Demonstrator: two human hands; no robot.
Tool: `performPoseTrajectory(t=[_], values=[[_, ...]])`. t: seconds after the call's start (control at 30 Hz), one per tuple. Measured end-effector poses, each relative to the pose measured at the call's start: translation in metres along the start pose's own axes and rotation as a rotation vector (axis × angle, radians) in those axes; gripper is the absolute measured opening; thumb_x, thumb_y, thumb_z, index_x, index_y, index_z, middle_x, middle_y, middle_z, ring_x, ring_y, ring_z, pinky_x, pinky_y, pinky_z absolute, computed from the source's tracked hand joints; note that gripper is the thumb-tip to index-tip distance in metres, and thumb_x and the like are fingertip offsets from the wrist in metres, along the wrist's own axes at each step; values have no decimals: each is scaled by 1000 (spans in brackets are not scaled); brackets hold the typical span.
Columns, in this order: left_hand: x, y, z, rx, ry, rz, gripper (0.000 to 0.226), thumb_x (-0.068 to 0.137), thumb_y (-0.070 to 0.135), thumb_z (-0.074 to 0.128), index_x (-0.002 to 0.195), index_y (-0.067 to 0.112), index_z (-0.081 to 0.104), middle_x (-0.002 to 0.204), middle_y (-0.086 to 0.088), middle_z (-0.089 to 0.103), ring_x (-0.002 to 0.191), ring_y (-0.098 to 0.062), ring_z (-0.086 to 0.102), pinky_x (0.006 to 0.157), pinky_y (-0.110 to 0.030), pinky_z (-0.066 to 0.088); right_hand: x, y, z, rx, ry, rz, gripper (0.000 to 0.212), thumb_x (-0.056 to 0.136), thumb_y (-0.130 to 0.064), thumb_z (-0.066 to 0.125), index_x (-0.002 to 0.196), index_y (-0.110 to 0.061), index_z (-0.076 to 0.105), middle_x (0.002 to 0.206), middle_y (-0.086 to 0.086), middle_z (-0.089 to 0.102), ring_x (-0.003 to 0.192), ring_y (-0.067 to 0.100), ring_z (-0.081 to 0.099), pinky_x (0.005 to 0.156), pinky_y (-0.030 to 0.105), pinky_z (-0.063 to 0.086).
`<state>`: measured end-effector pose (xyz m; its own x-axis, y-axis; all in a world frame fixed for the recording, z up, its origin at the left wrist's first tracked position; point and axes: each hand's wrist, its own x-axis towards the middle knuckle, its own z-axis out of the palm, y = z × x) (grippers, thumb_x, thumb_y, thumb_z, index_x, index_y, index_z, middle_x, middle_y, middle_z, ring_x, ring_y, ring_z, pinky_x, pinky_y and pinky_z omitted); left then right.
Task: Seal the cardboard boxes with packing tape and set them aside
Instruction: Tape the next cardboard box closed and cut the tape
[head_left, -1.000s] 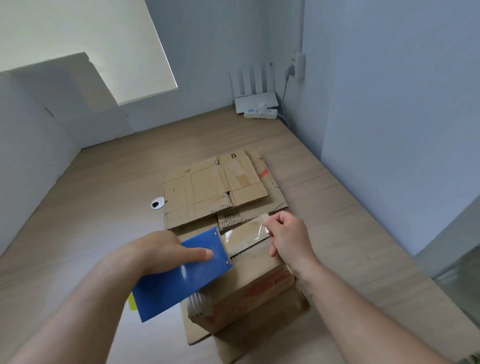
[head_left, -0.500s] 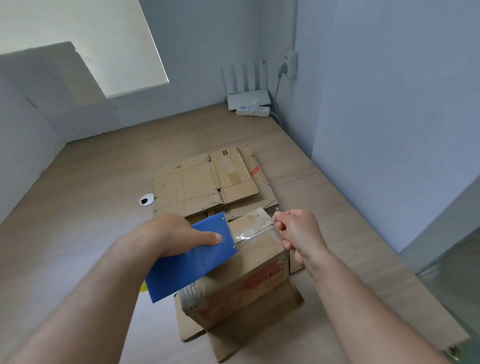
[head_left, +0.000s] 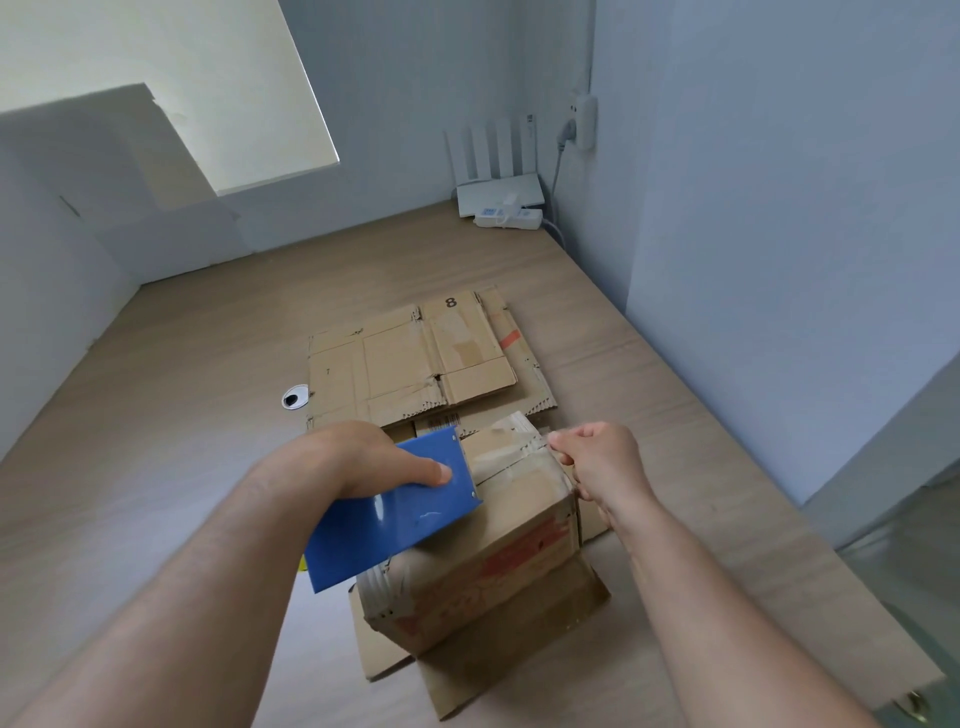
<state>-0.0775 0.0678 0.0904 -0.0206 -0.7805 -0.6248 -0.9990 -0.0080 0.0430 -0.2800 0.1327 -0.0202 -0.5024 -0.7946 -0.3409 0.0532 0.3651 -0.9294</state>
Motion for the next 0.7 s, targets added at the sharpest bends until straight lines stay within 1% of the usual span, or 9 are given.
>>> performPoseTrajectory(t=[0.1, 0.17, 0.3, 0.37, 0.47, 0.53, 0.57, 0.63, 0.7], values=[[-2, 4, -2, 7, -17, -12, 55, 71, 76, 59, 87, 23, 57, 90, 3, 56, 85, -16, 56, 74, -30, 39, 3, 2, -1, 23, -30, 22, 18, 87, -3, 59, 68, -1, 62, 56, 7, 53, 31, 2, 37, 32, 12, 28], [-2, 8, -3, 19, -25, -19, 55, 72, 75, 59, 87, 23, 57, 90, 3, 56, 88, -18, 57, 75, -30, 39, 5, 4, -1, 41, -38, 27, 22, 88, -3, 58, 67, -3, 62, 52, 1, 54, 32, 1, 40, 34, 15, 32], [-4, 16, -2, 46, -31, -27, 54, 73, 75, 57, 85, 22, 55, 90, 3, 54, 88, -17, 55, 76, -30, 39, 9, 10, 0, 30, -29, 16, 25, 88, -6, 59, 64, -8, 63, 50, -5, 56, 47, 9, 51, 48, 22, 41], [-4, 18, -1, 59, -35, -44, 54, 73, 75, 57, 83, 22, 56, 90, 3, 54, 88, -17, 55, 75, -29, 38, 9, 11, 1, 12, -61, 2, 23, 88, -8, 60, 65, -10, 63, 57, -3, 60, 55, 11, 54, 52, 24, 42], [-4, 20, 1, 49, -52, -87, 53, 73, 75, 58, 81, 23, 54, 88, 3, 54, 84, -16, 54, 75, -29, 38, 10, 14, -2, -63, -99, -16, 18, 89, -22, 63, 73, -14, 63, 70, -3, 64, 63, 11, 56, 56, 24, 40], [-4, 21, 1, 29, -61, -115, 52, 73, 74, 59, 81, 23, 54, 87, 3, 53, 81, -15, 53, 76, -30, 38, 12, 24, -7, -216, -120, -6, 28, 89, -39, 62, 76, -14, 60, 73, -4, 62, 69, 13, 56, 57, 27, 38], [-5, 22, 1, 19, -65, -126, 52, 72, 74, 60, 81, 23, 54, 87, 4, 52, 81, -16, 53, 76, -30, 38, 11, 31, -9, -300, -121, -1, 34, 90, -42, 59, 71, -14, 56, 68, -4, 58, 69, 16, 55, 56, 29, 36], [-5, 23, 0, 13, -66, -140, 52, 71, 74, 61, 81, 24, 54, 87, 4, 52, 86, -18, 54, 77, -31, 37, 8, 42, -11, -381, -60, -41, 38, 95, -36, 51, 65, -13, 48, 62, -3, 52, 68, 21, 50, 58, 34, 36], [-5, 24, -1, 12, -75, -157, 53, 69, 76, 61, 82, 25, 54, 89, 3, 52, 89, -19, 54, 78, -32, 38, 2, 38, -10, -363, 69, -125, 36, 99, -32, 43, 74, -10, 57, 73, 1, 59, 74, 22, 54, 64, 35, 42]])
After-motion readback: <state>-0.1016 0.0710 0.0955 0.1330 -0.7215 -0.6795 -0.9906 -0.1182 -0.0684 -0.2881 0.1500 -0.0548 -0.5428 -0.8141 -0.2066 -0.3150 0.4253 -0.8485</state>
